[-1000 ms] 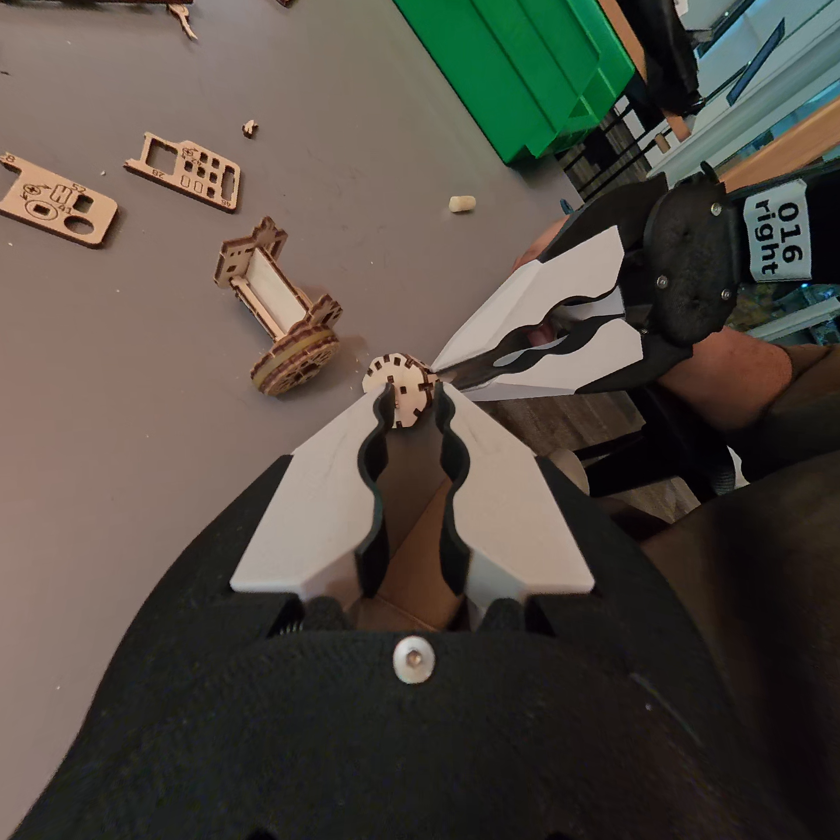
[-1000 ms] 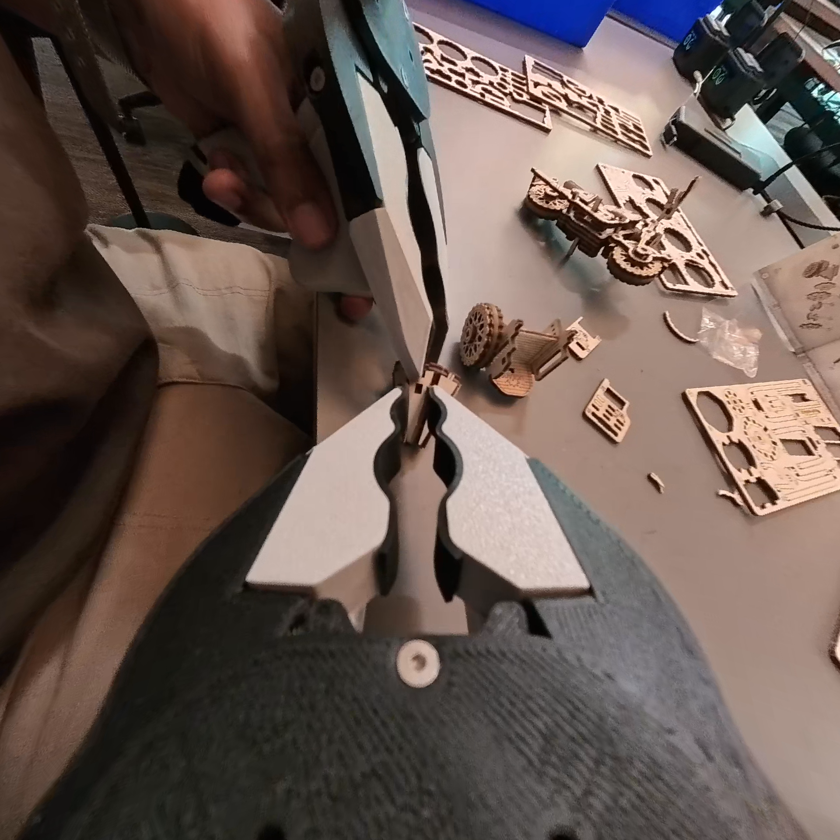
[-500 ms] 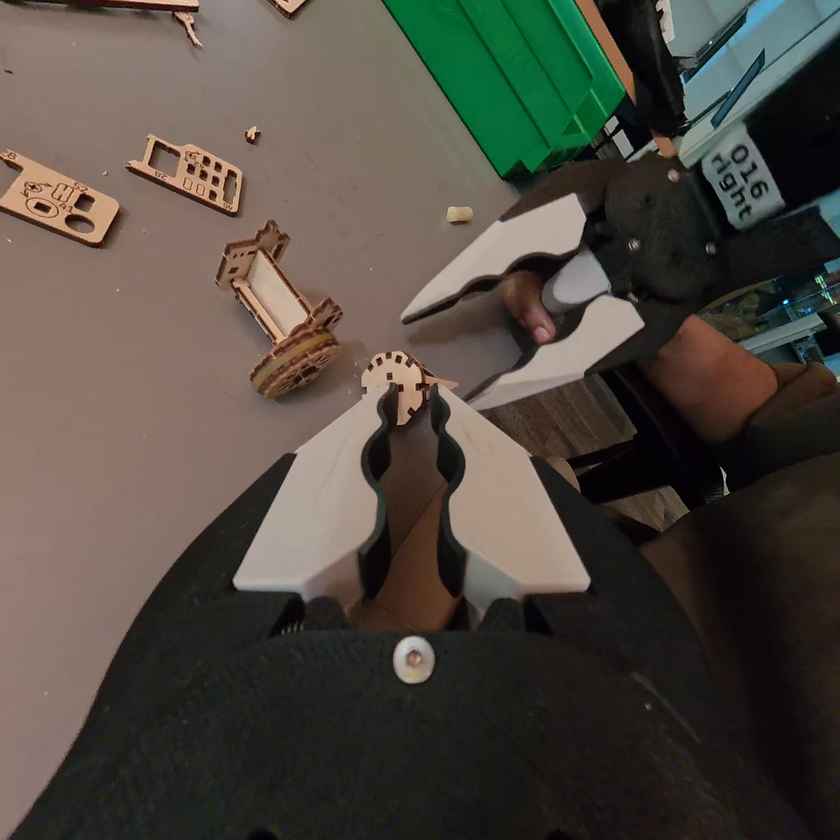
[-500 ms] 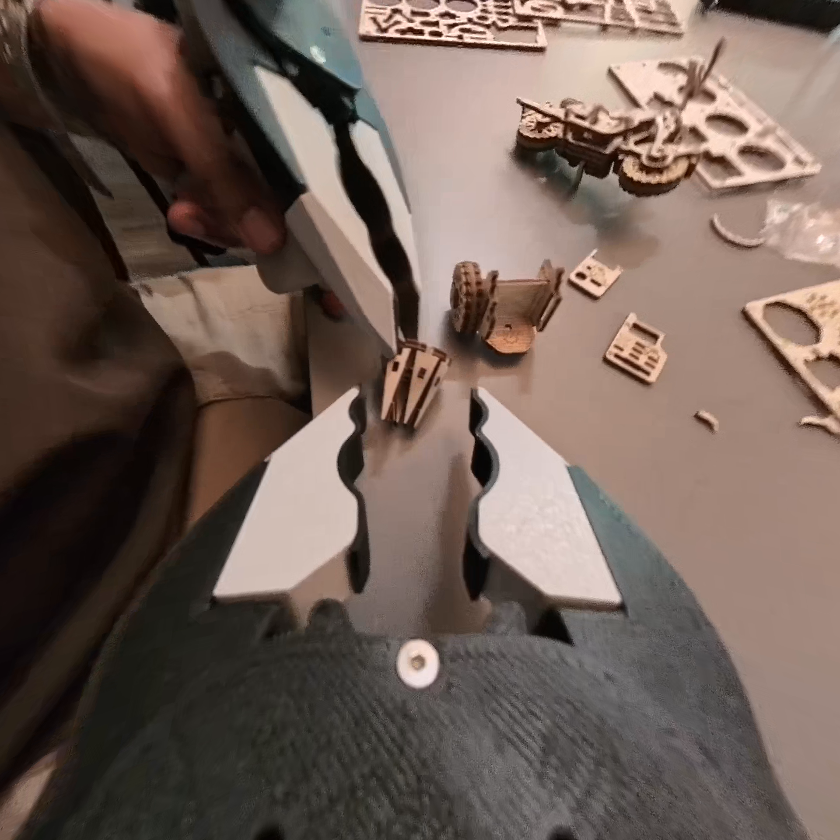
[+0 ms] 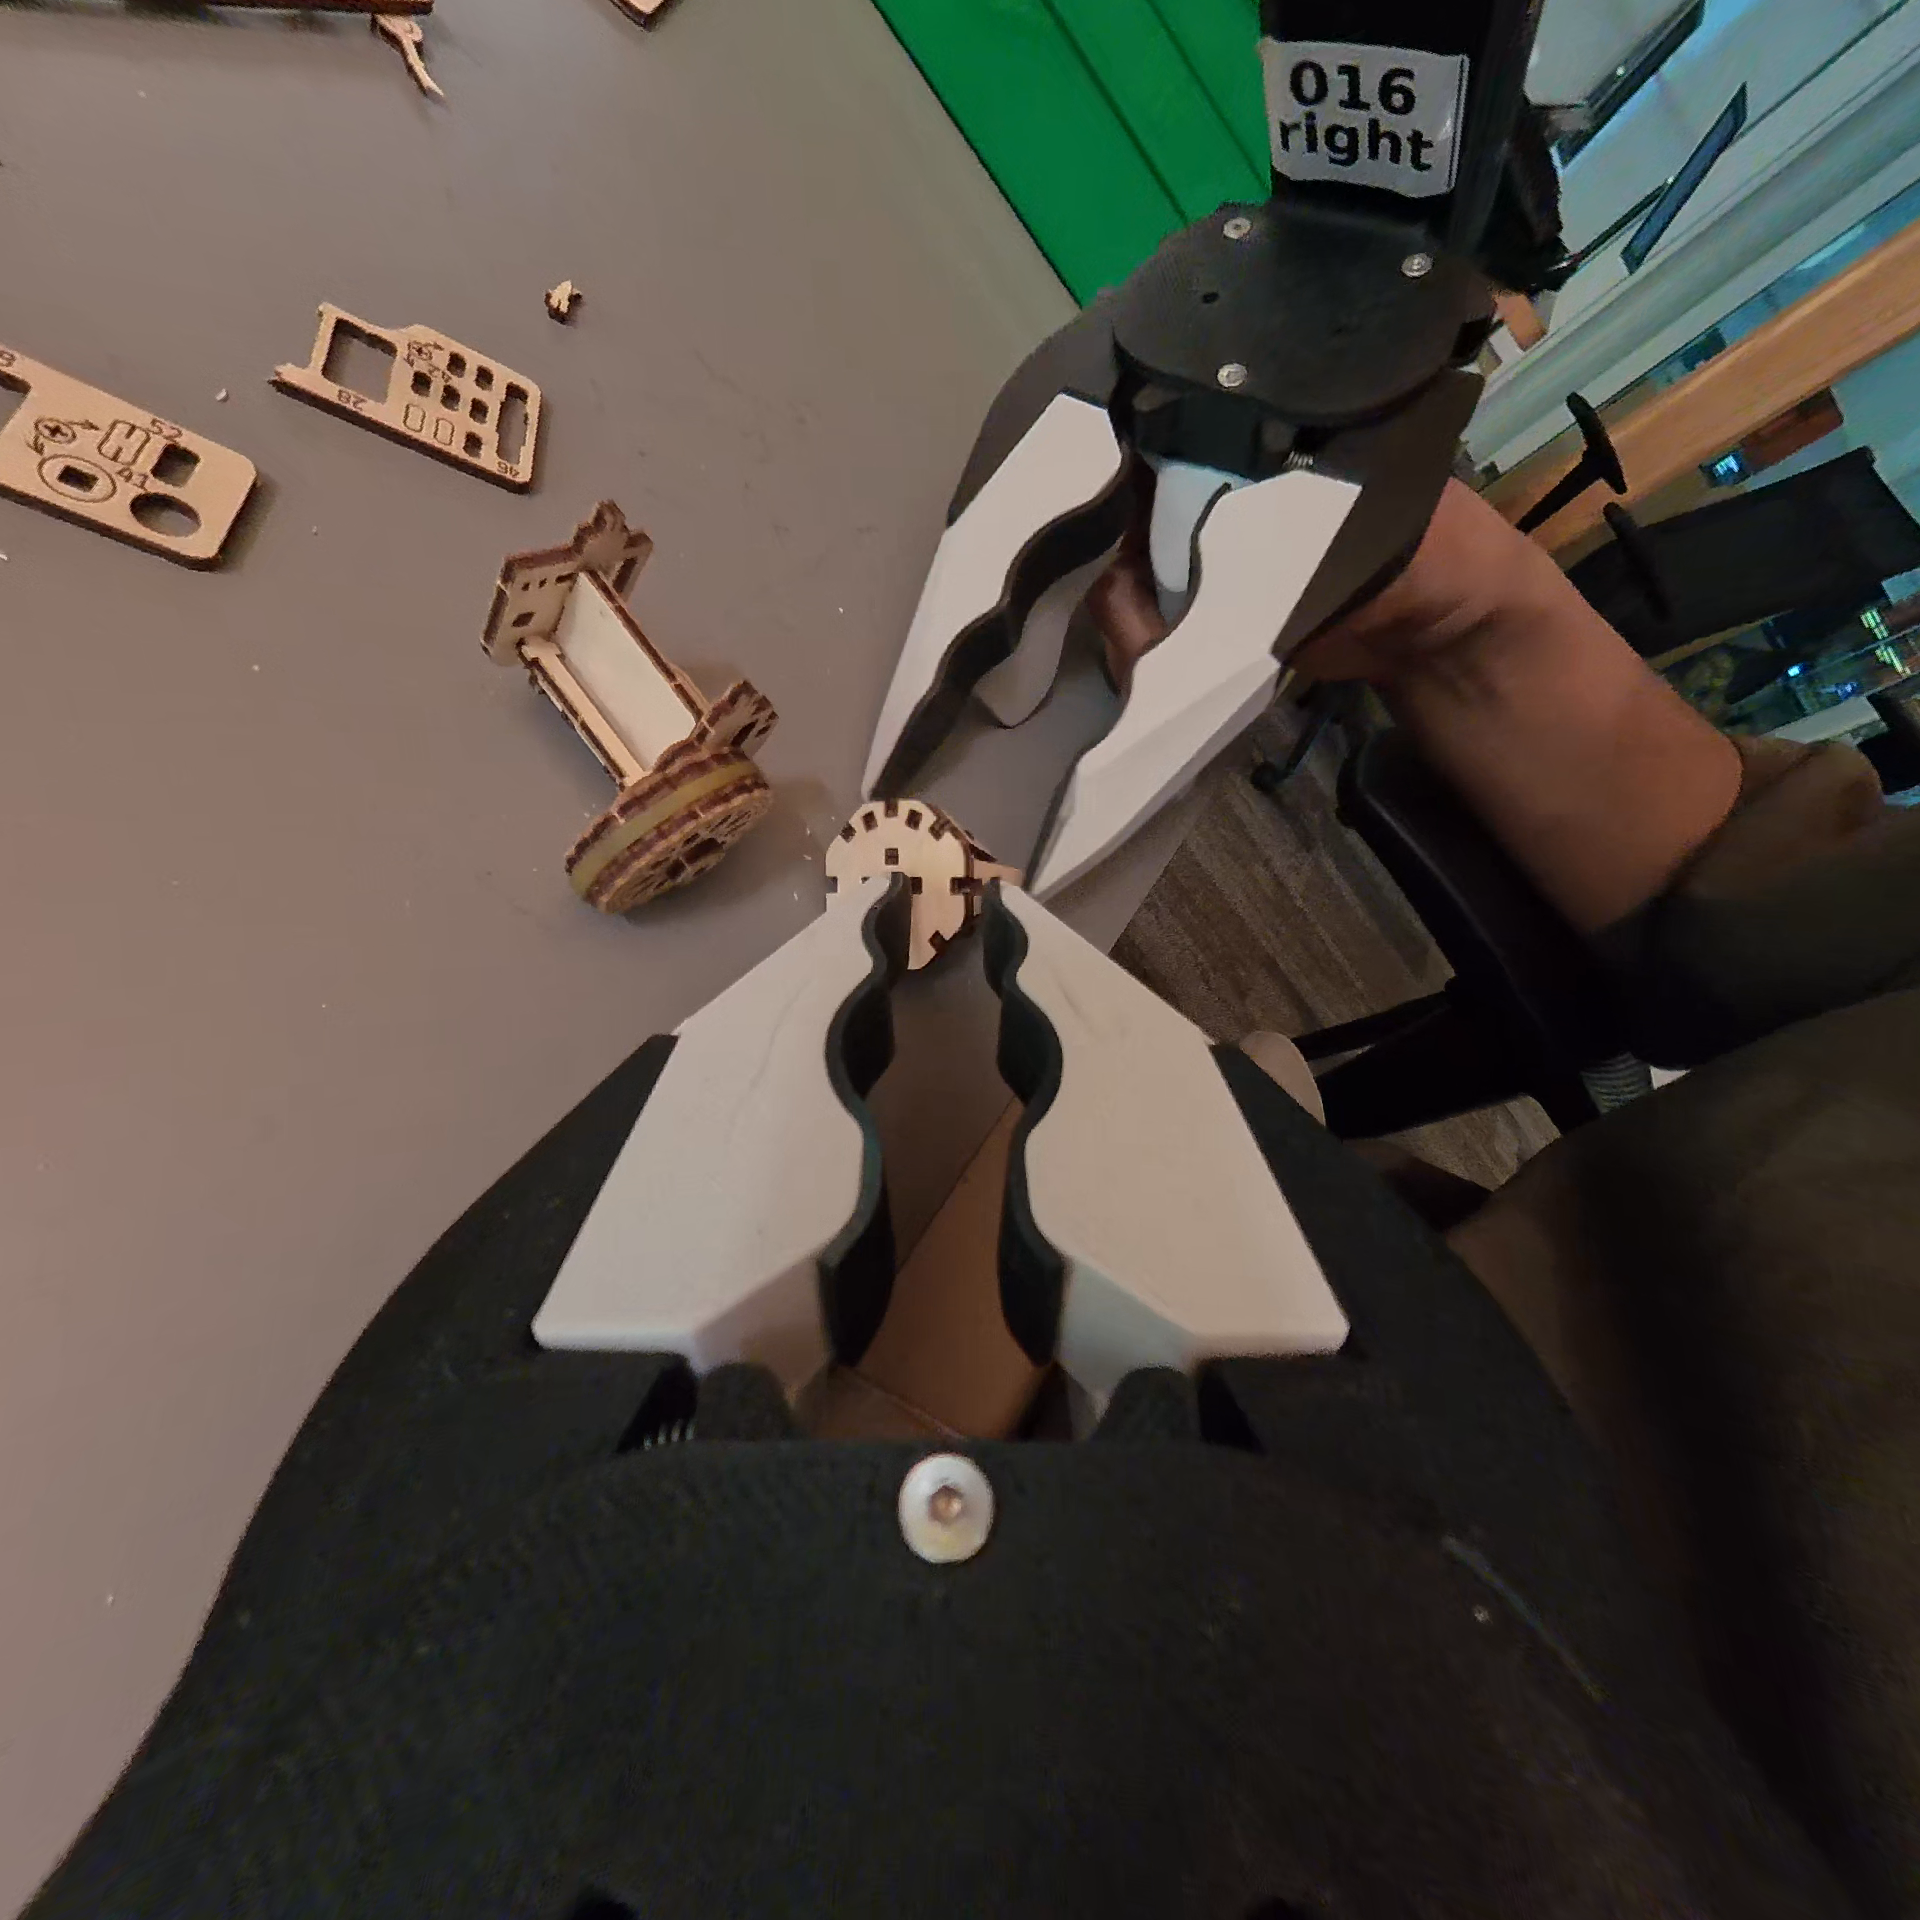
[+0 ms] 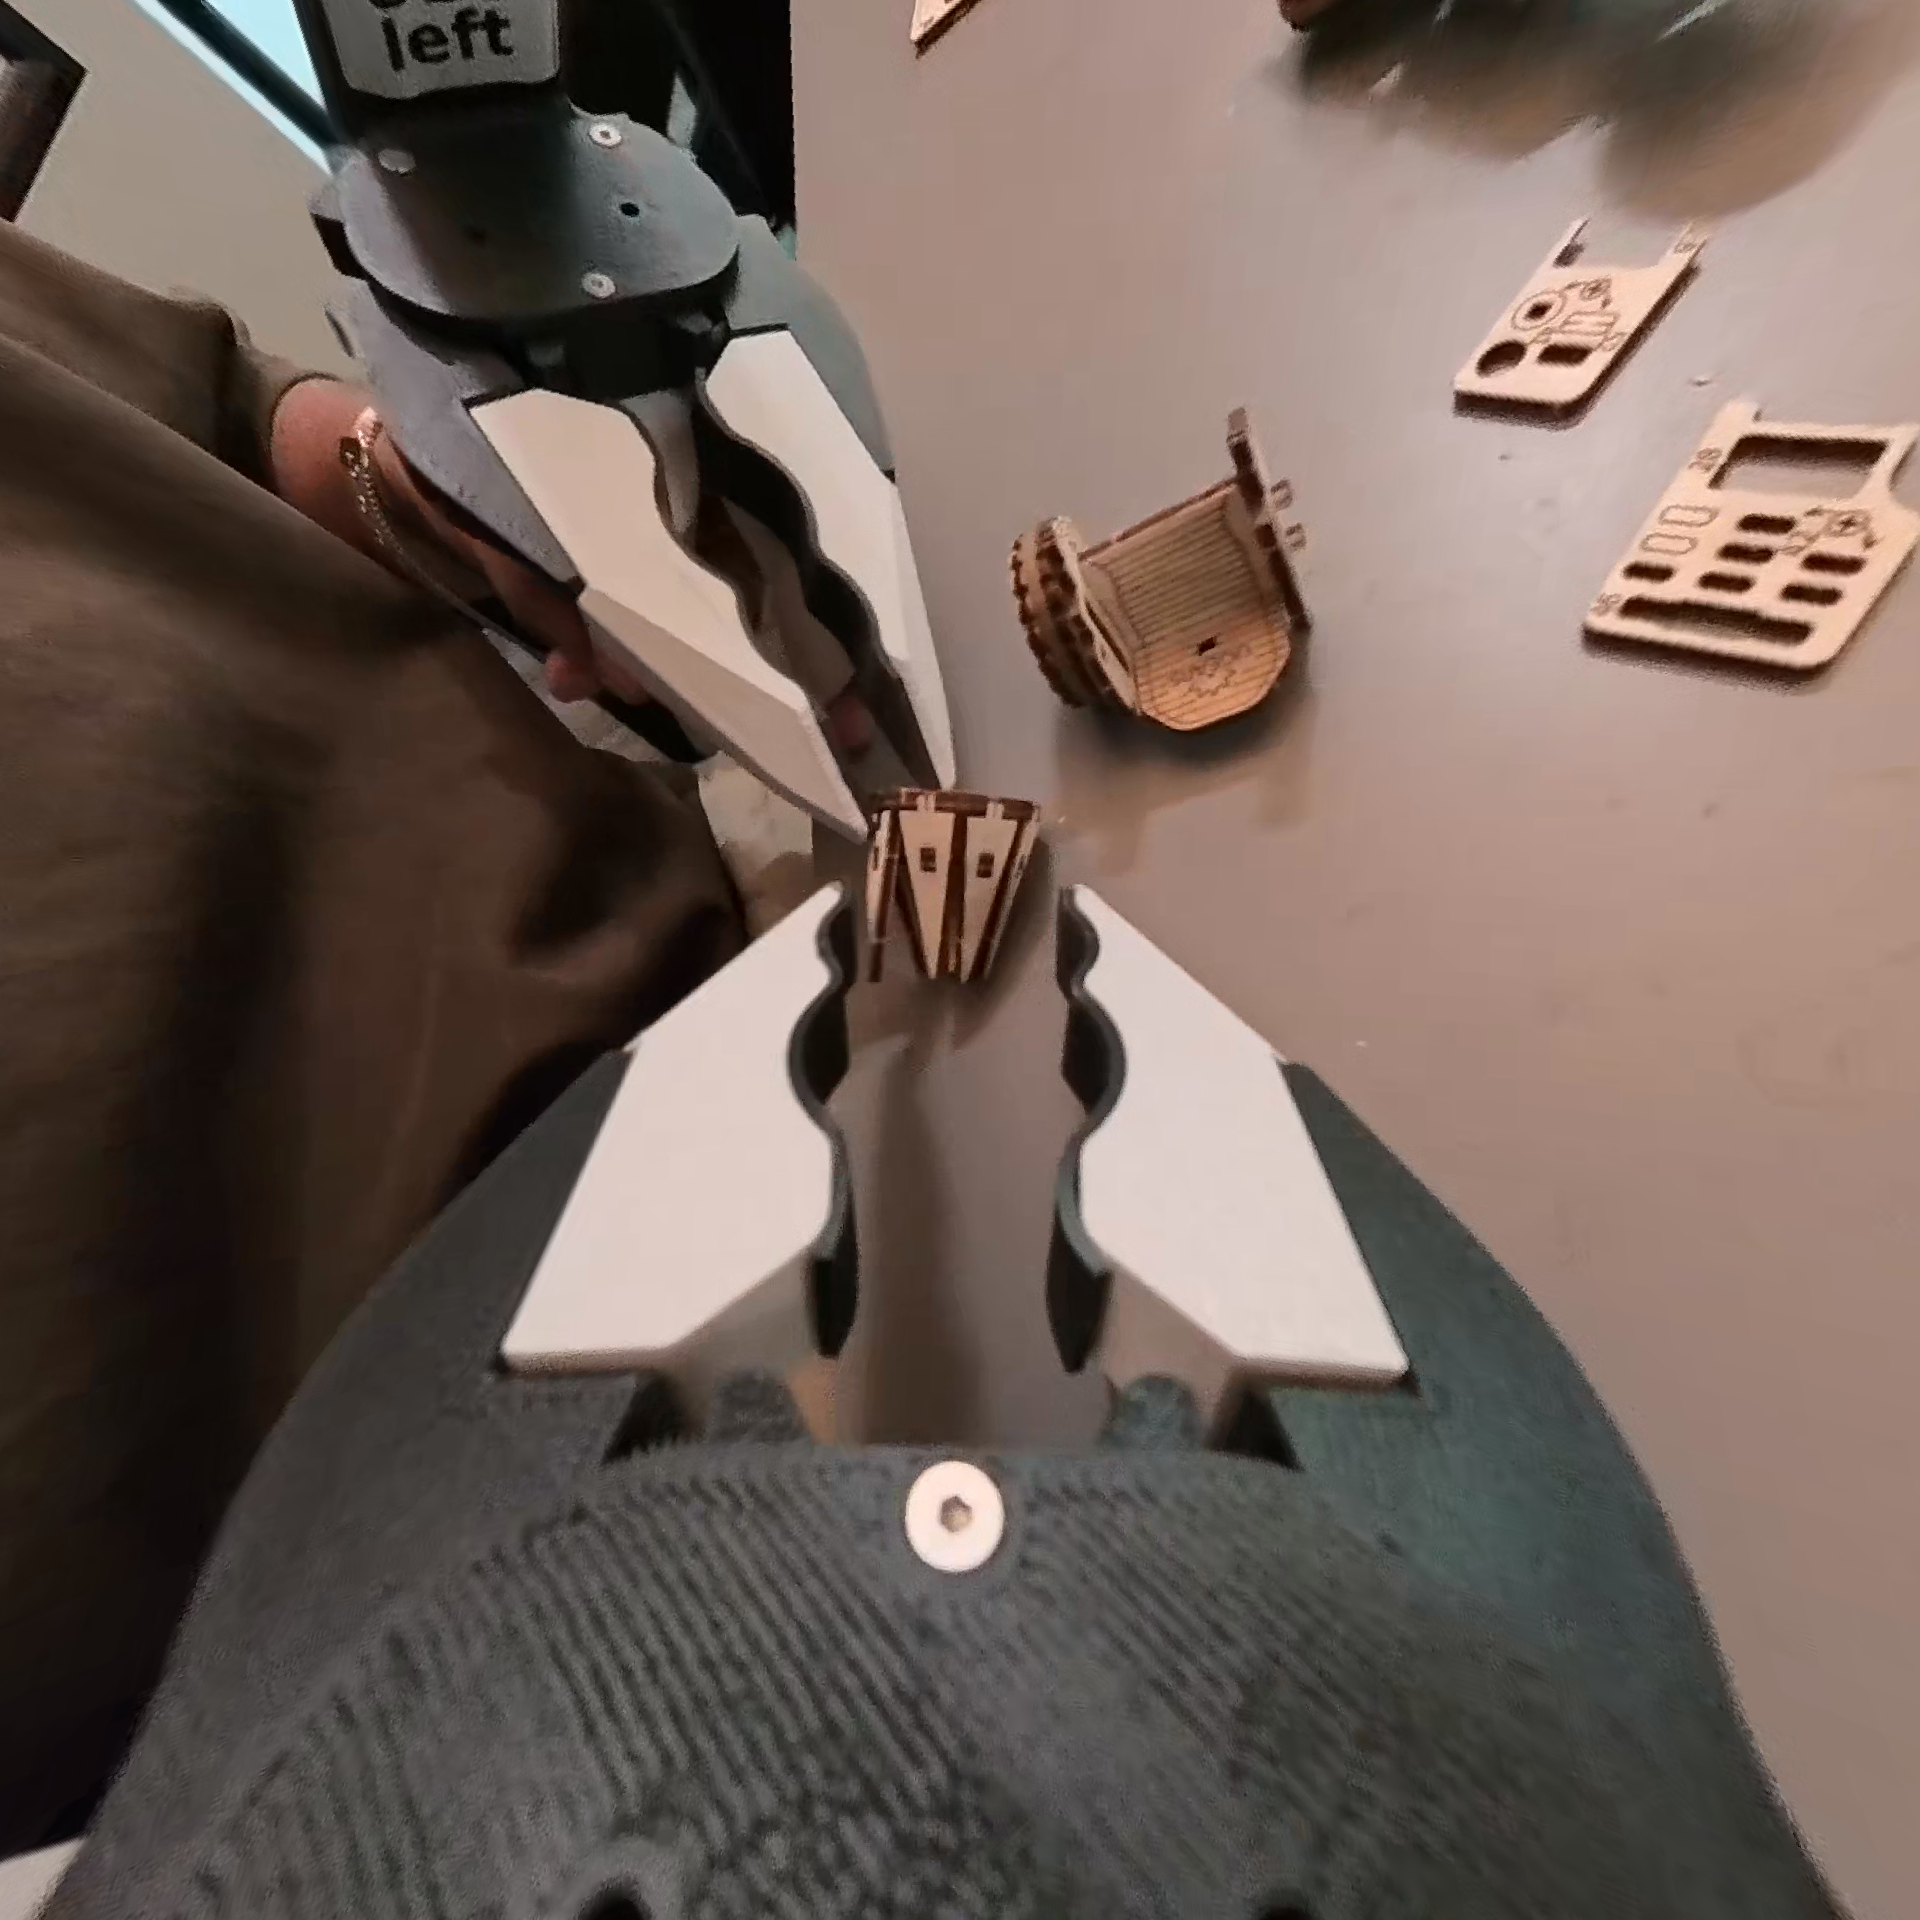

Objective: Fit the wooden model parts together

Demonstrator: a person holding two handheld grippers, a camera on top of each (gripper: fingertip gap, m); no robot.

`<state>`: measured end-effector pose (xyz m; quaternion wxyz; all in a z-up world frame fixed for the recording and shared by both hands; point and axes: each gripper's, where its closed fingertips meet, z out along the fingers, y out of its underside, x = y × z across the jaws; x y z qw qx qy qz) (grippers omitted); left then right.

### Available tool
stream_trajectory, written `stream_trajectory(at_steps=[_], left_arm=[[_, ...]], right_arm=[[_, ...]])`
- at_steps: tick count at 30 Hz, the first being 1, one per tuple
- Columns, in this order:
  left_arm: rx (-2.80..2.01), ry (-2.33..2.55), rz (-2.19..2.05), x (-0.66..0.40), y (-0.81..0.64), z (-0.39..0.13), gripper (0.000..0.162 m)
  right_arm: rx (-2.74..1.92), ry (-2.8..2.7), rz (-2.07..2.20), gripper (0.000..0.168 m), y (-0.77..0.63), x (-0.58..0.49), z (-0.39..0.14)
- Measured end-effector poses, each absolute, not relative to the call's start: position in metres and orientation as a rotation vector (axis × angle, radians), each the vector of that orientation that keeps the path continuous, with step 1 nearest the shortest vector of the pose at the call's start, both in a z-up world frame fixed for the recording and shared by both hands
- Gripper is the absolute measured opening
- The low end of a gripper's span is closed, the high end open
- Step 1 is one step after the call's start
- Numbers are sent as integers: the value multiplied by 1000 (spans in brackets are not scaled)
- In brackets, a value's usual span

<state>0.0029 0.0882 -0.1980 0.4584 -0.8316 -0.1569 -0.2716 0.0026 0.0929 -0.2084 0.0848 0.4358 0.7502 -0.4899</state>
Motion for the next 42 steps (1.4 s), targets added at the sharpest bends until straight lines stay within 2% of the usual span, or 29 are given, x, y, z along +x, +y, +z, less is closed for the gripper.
stream_trajectory(at_steps=[6, 42], left_arm=[[-2047, -385, -676, 3, 88, -198, 10], [-2049, -365, -654, 1, 93, -198, 11]], right_arm=[[1237, 2194, -1418, 26, 87, 4, -210], [1255, 2140, -1295, 24, 88, 5, -212]])
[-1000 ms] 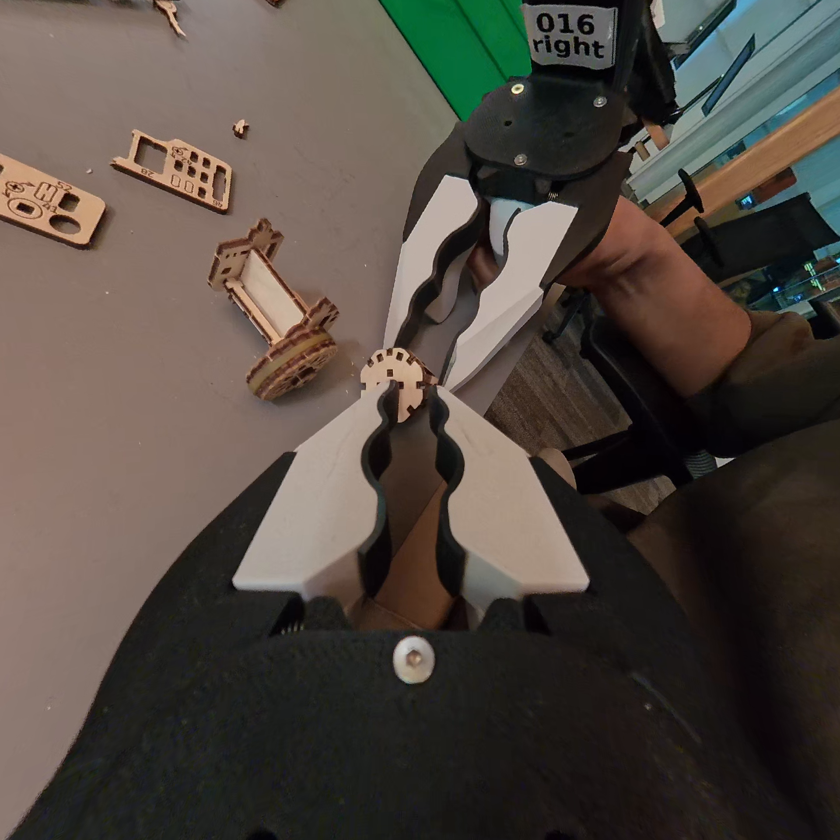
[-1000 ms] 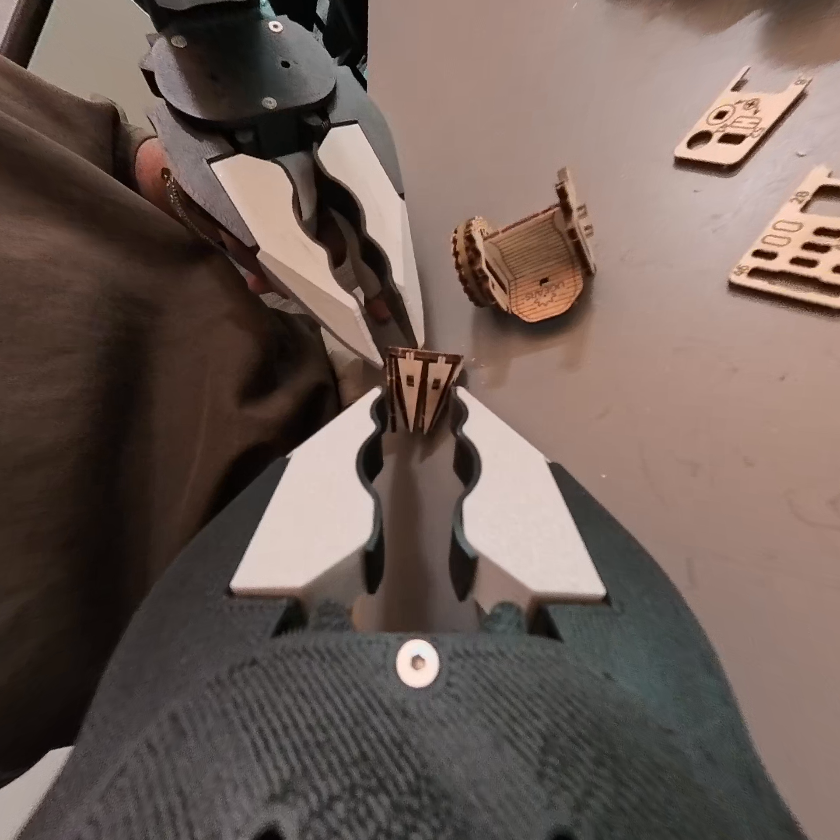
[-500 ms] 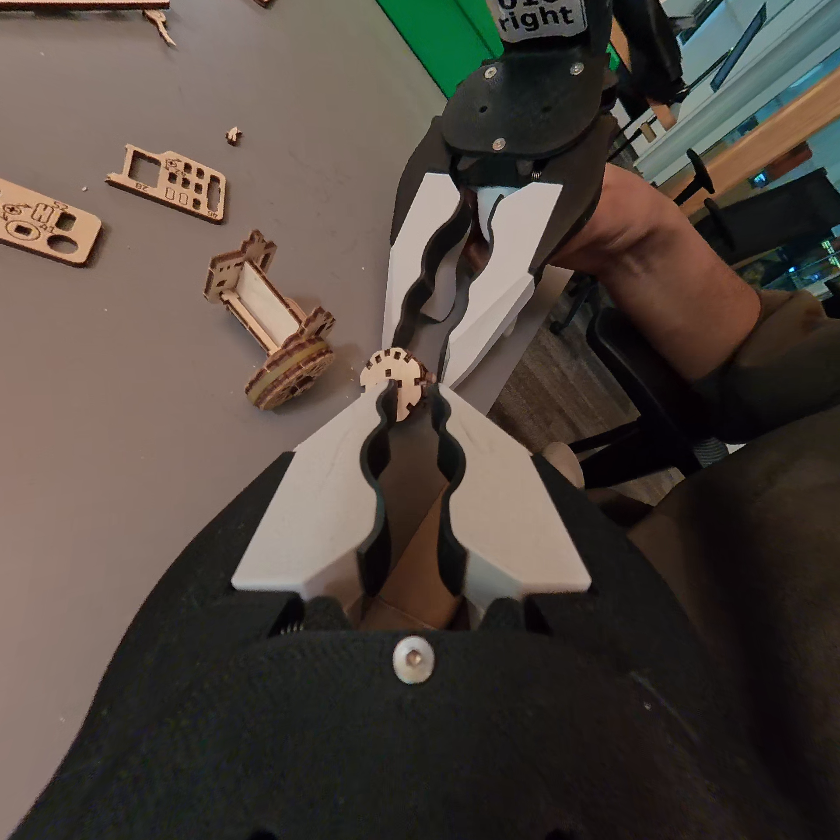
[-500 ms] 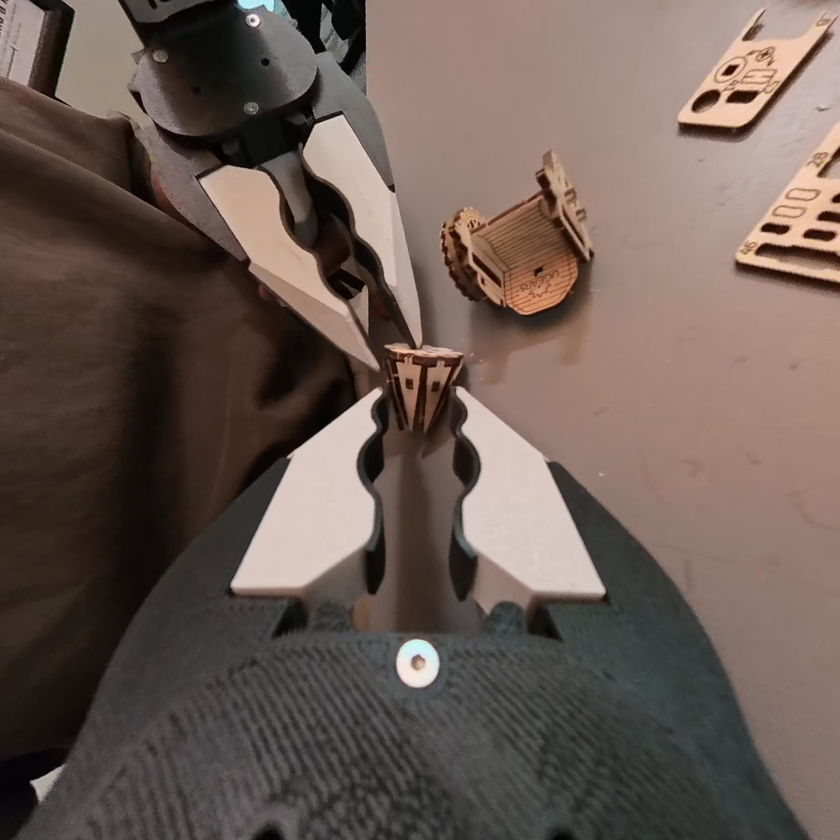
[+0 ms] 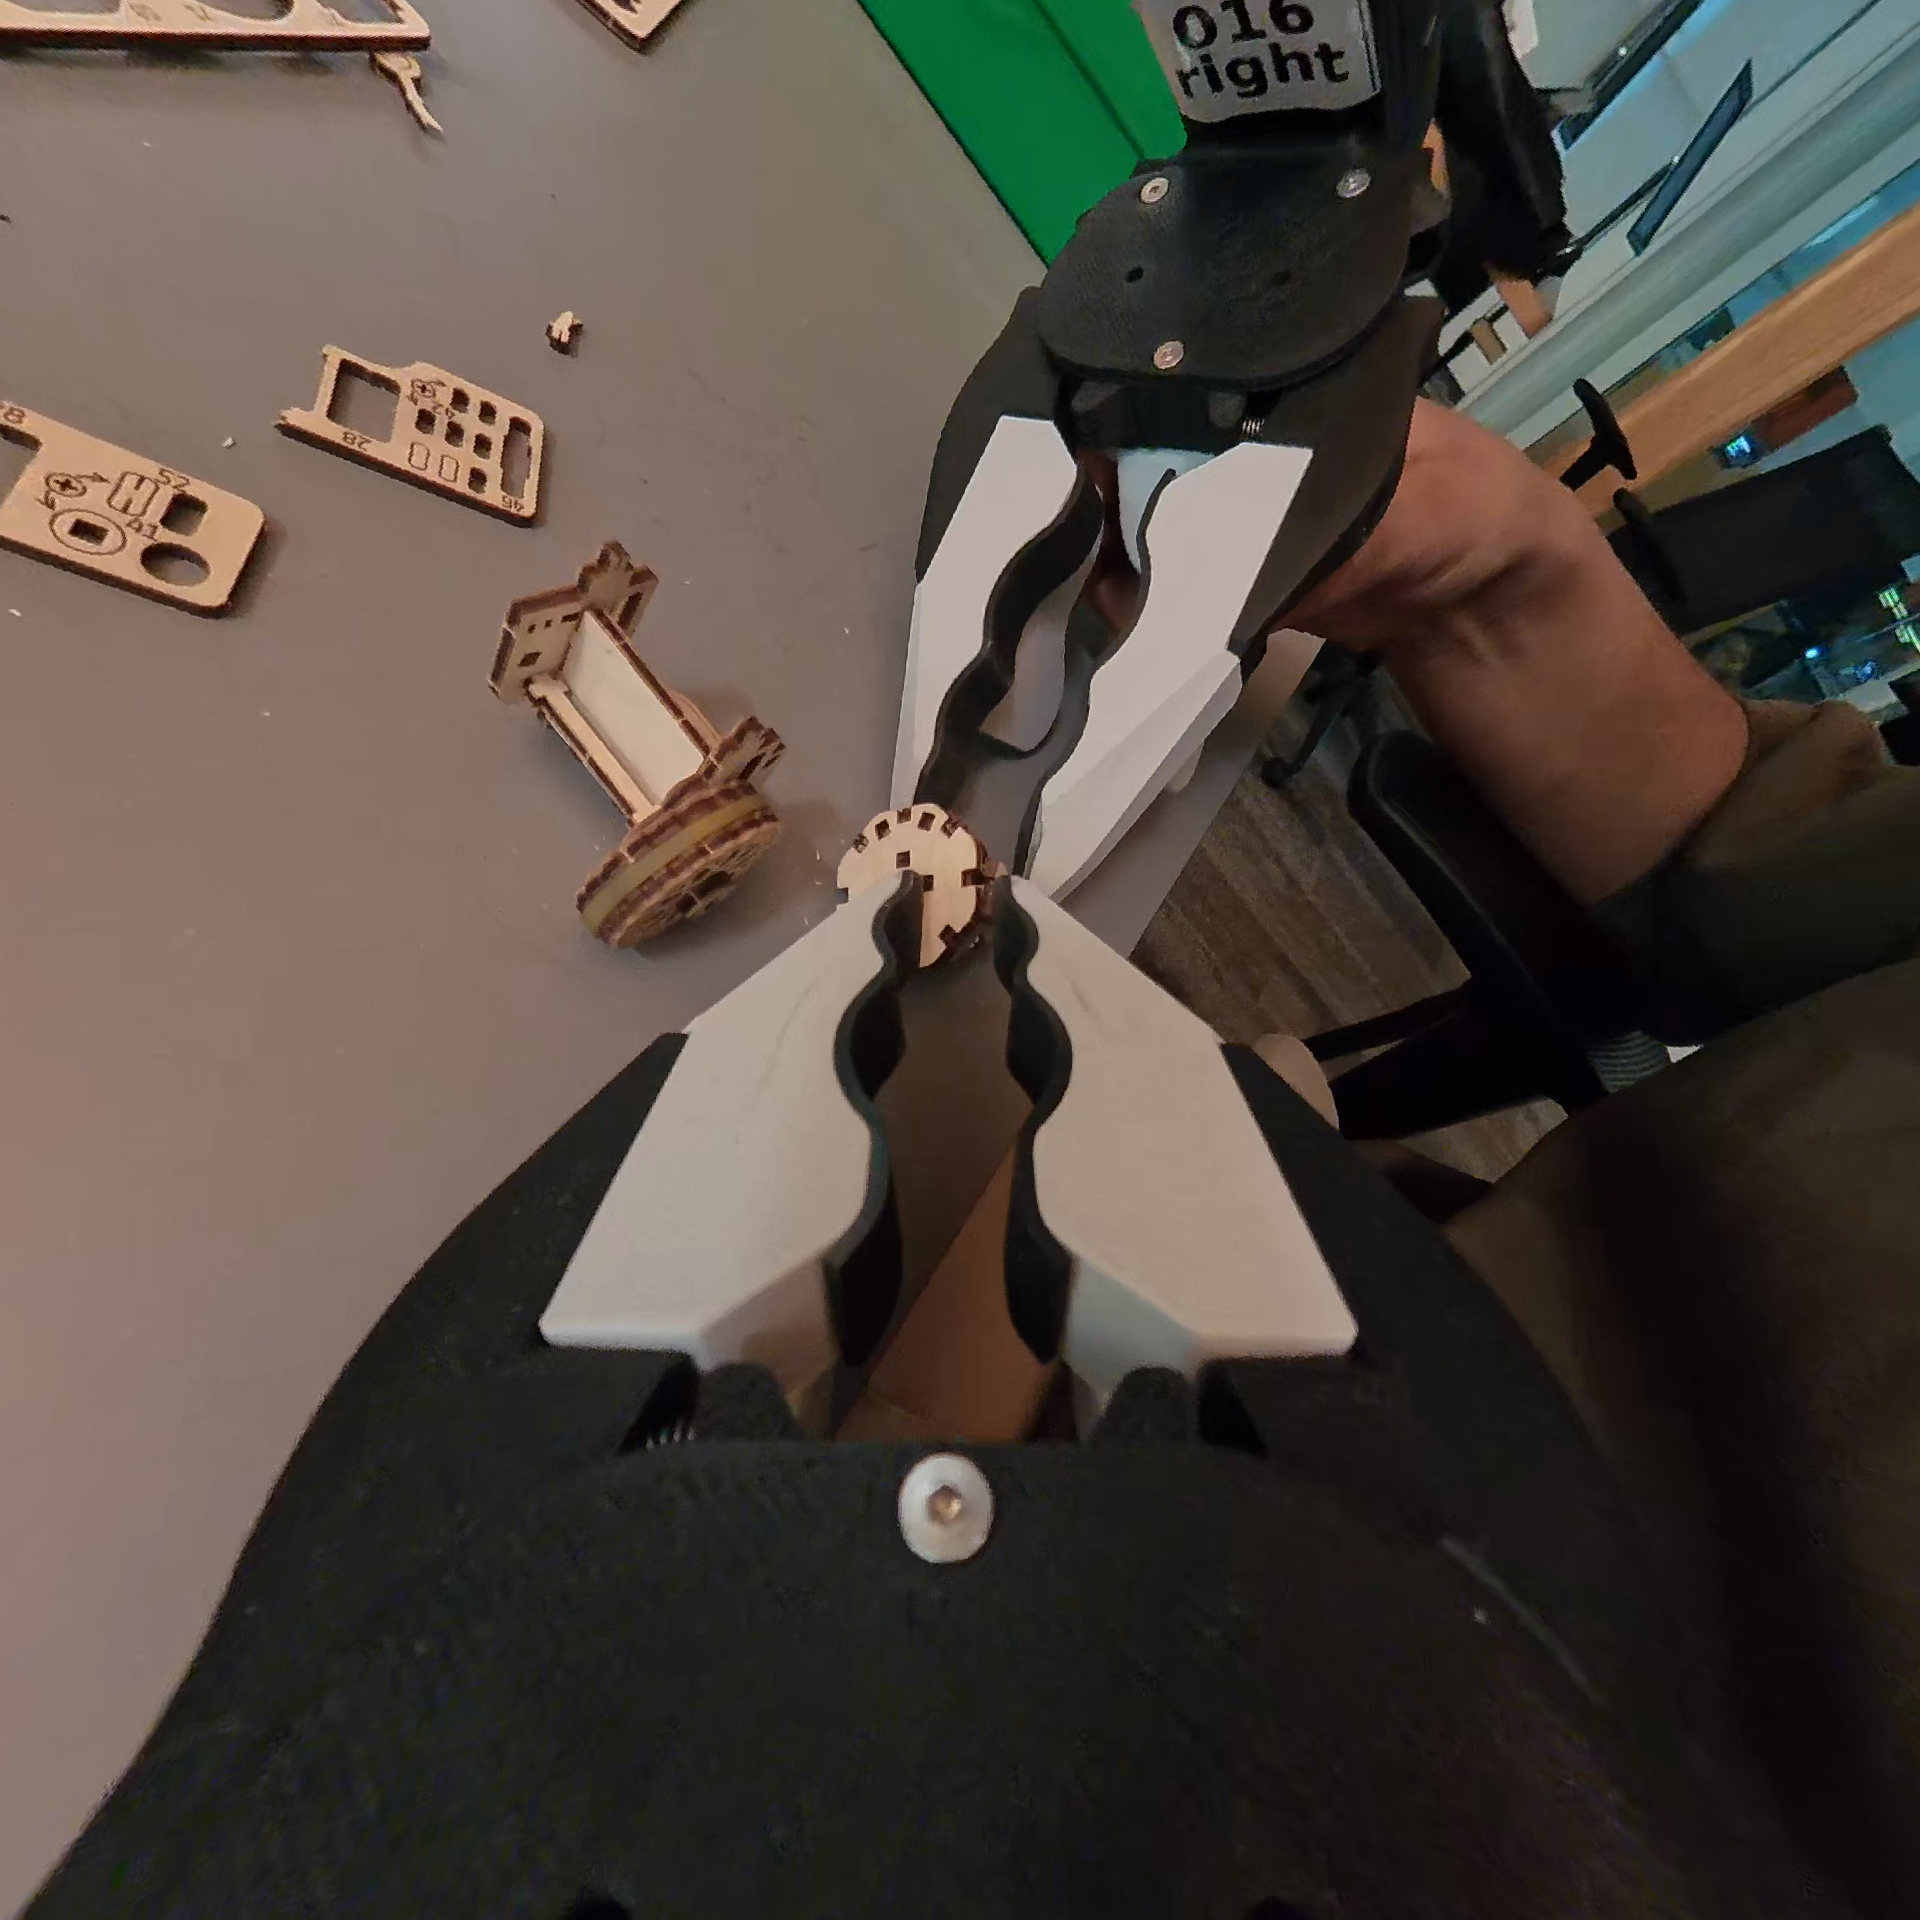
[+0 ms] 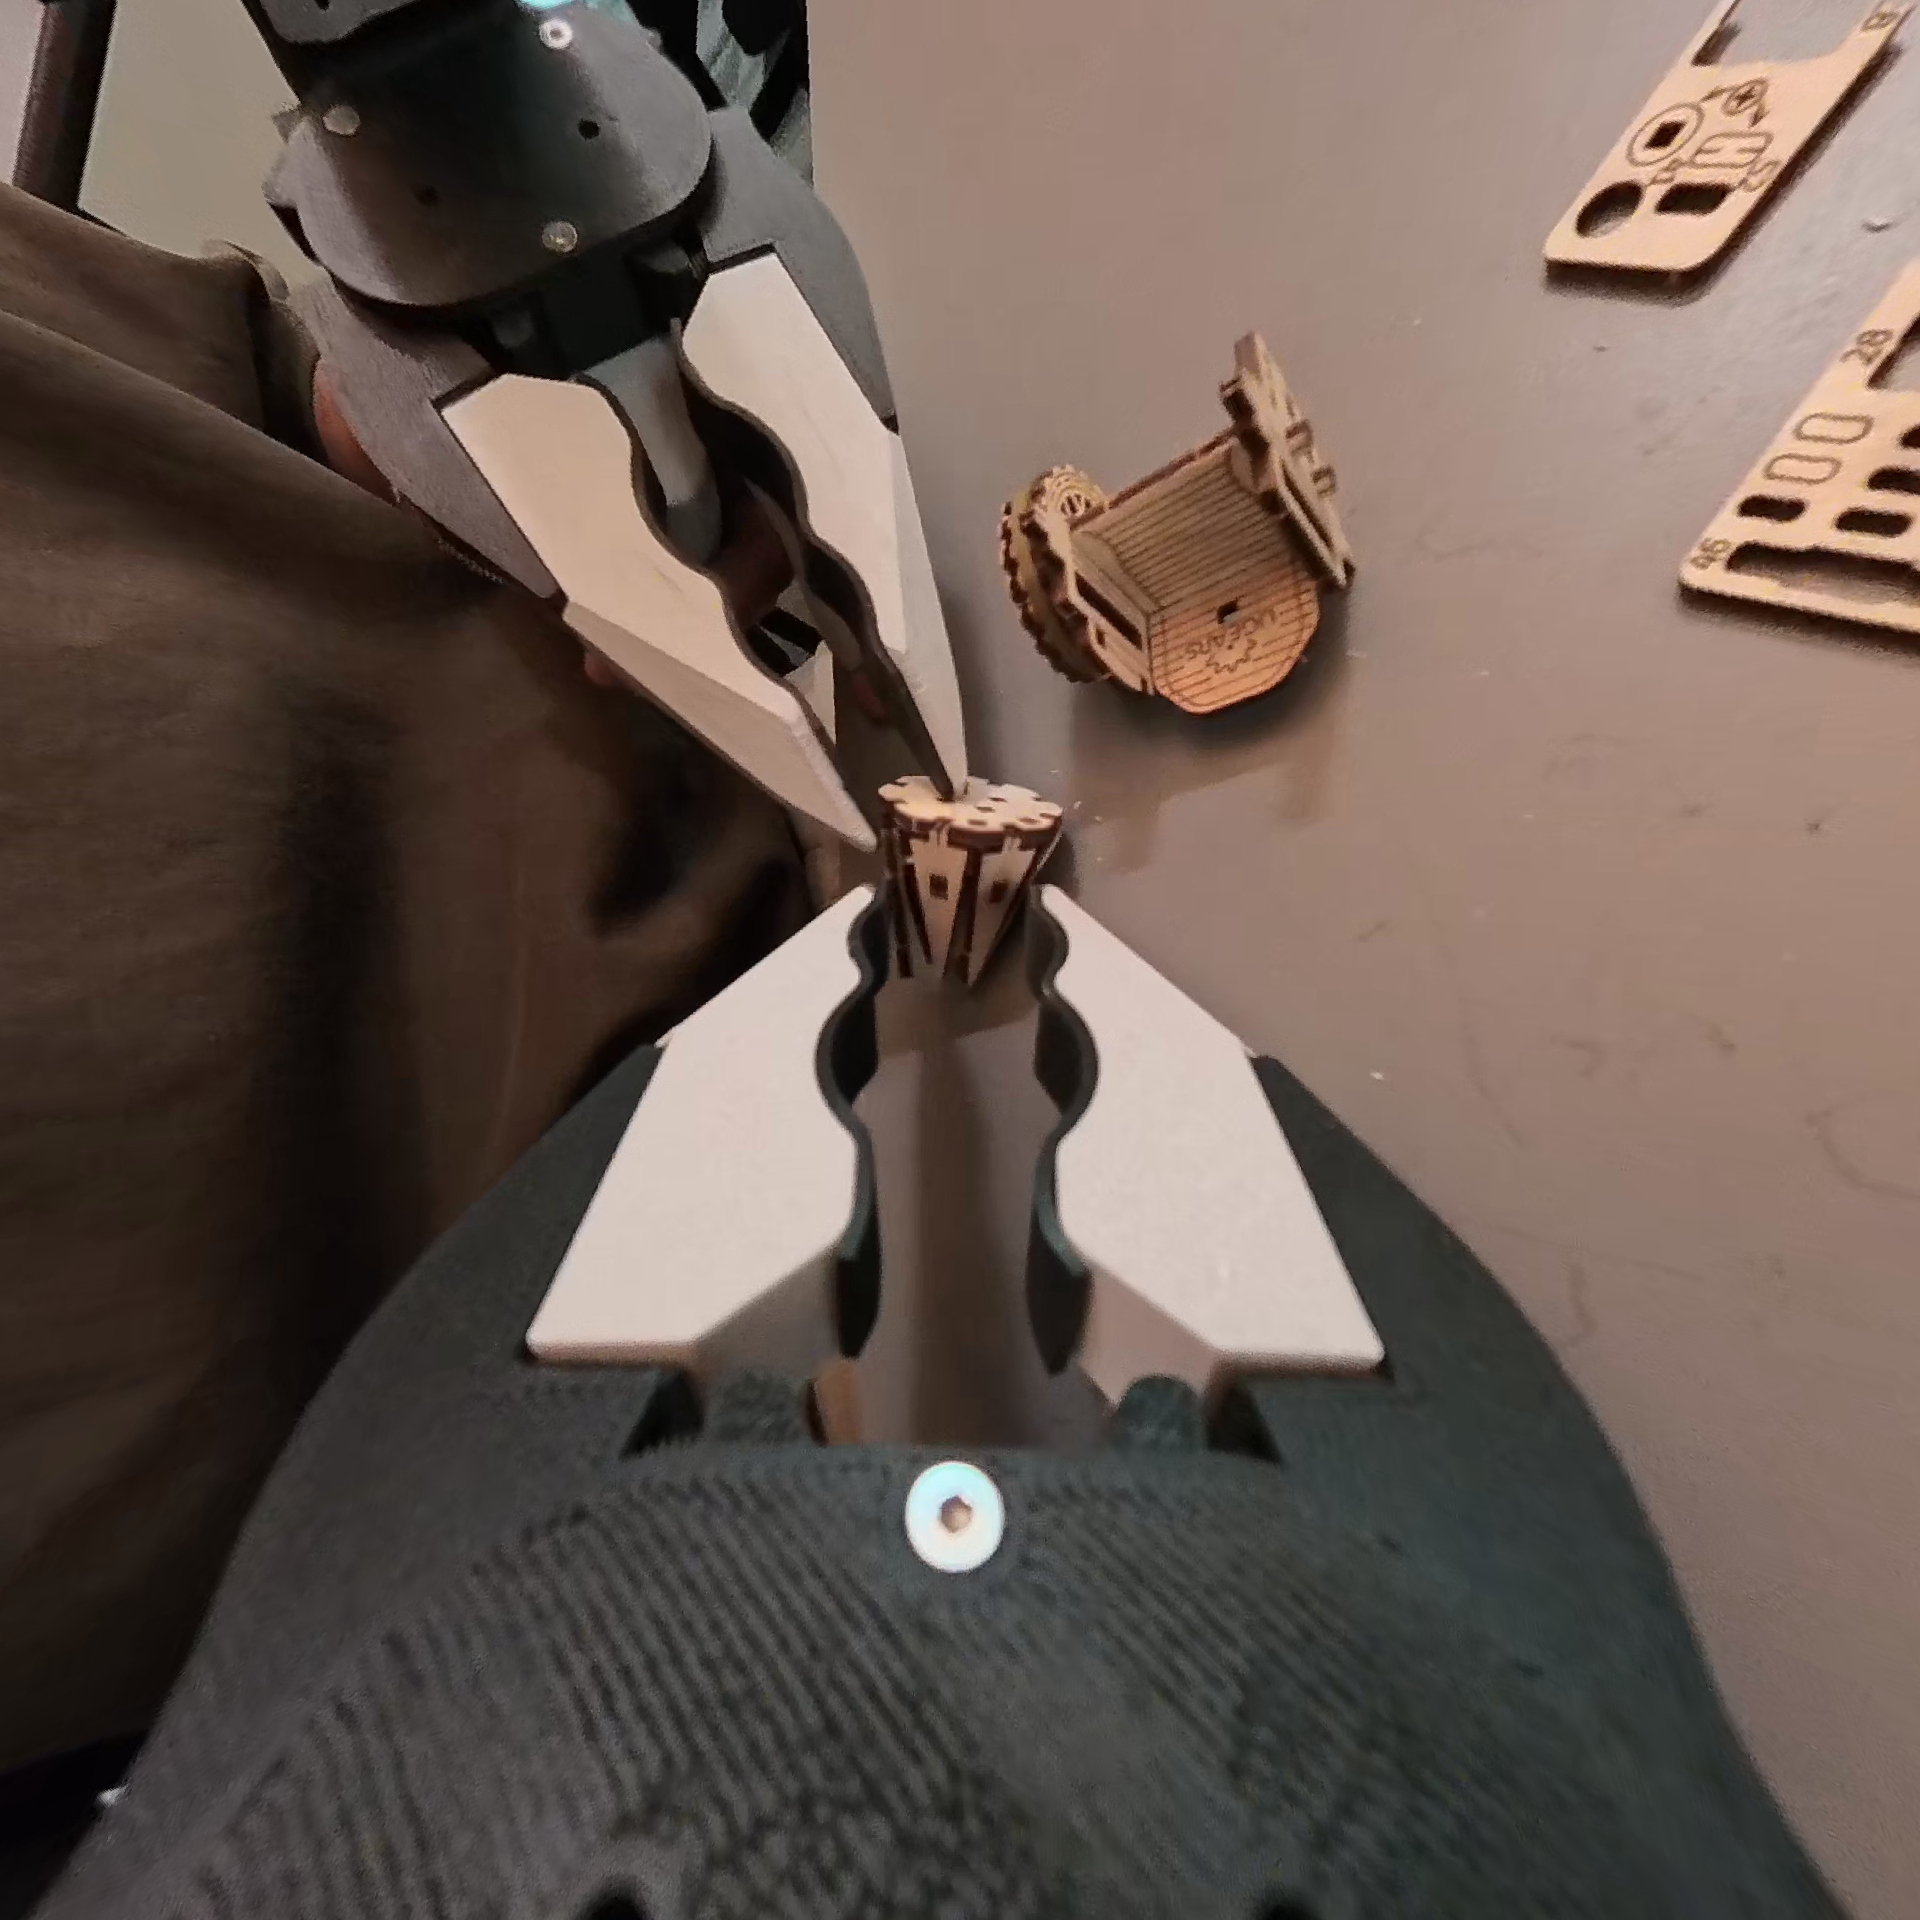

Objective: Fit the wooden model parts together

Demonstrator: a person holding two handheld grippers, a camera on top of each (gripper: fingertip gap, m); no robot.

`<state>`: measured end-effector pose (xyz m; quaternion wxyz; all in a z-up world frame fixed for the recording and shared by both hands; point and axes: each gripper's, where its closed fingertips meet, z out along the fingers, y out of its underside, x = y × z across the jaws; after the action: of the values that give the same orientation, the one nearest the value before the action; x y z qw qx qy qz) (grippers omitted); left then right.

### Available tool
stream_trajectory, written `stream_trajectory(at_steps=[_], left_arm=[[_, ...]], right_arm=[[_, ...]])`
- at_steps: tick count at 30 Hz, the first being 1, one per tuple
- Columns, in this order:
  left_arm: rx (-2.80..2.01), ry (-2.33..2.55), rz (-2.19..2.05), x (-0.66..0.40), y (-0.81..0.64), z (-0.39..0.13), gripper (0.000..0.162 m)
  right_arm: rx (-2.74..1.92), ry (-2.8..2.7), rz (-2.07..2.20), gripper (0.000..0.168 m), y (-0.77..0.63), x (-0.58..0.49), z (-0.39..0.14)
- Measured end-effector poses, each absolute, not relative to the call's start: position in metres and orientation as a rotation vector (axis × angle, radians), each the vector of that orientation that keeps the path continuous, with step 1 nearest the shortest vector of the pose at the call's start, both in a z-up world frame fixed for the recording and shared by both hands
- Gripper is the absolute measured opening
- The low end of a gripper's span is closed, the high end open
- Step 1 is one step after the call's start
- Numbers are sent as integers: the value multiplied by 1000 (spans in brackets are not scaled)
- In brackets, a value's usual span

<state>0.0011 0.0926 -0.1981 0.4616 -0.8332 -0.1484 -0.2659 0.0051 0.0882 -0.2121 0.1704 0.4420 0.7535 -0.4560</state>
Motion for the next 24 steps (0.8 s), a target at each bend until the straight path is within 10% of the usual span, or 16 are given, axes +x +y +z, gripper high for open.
stream_trajectory(at_steps=[16, 24], left_arm=[[-2059, -351, -628, 3, 92, -197, 8], [-2053, -359, -640, 2, 92, -197, 7]], right_arm=[[1312, 2087, -1428, 38, 92, 0, -206], [1320, 2090, -1450, 20, 94, -2, -205]])
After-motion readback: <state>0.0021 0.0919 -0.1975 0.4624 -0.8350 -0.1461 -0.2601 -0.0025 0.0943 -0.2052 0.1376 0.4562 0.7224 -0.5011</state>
